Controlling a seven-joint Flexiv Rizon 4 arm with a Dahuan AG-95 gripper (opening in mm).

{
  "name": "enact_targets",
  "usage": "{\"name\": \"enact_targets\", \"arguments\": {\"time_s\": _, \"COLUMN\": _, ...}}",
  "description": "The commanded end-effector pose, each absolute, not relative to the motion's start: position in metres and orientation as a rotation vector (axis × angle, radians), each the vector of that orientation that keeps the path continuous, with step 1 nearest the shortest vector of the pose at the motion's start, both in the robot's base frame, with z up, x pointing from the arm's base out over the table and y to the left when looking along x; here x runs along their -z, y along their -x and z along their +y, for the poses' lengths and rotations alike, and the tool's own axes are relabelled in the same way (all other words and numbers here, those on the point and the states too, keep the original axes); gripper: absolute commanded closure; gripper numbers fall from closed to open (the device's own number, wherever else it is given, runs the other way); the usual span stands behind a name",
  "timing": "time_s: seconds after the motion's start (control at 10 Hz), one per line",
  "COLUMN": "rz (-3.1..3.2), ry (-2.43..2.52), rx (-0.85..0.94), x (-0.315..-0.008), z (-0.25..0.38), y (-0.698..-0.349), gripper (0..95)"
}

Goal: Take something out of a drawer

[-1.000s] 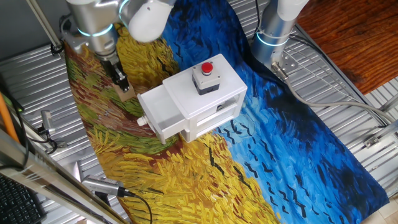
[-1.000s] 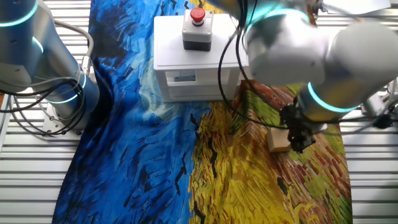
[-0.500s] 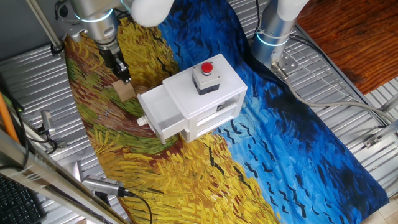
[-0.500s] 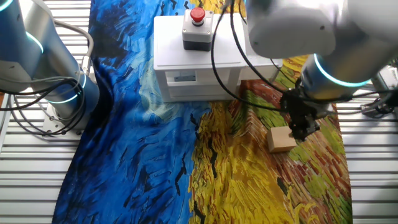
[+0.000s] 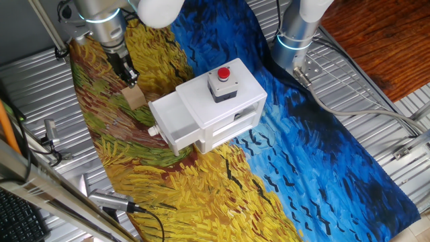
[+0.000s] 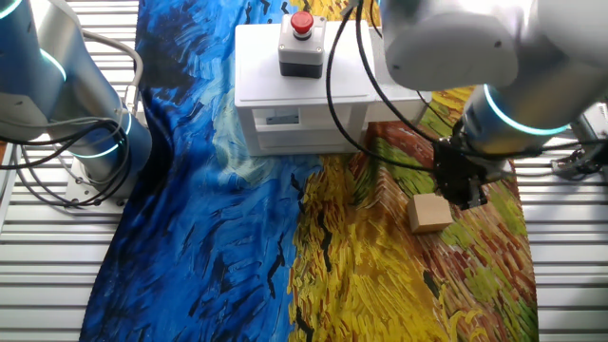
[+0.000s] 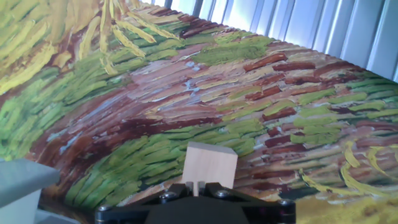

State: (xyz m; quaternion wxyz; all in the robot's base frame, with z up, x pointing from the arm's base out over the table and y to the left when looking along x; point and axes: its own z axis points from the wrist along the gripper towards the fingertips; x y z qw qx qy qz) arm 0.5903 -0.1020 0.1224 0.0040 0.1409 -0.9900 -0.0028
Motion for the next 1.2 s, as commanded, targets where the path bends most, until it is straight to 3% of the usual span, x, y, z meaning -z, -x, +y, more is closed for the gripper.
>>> {"name": "enact_targets", "arguments": {"time_s": 0.1, "rz": -3.108, "ry": -0.41, "rx": 0.013, "x": -0.123, "z": -0.103, "y": -0.591, "gripper": 95.0}}
{"name": "enact_targets", "arguments": {"time_s": 0.6, "rz": -3.106, "ry": -0.423, "rx": 0.015, "x": -0.106, "z": -0.103, "y": -0.626, "gripper": 95.0}}
{"name": "enact_targets", "arguments": {"time_s": 1.2, "rz": -3.108, "ry": -0.44, "rx": 0.027, "x": -0.106, "z": -0.114, "y": -0.634, "gripper": 95.0}}
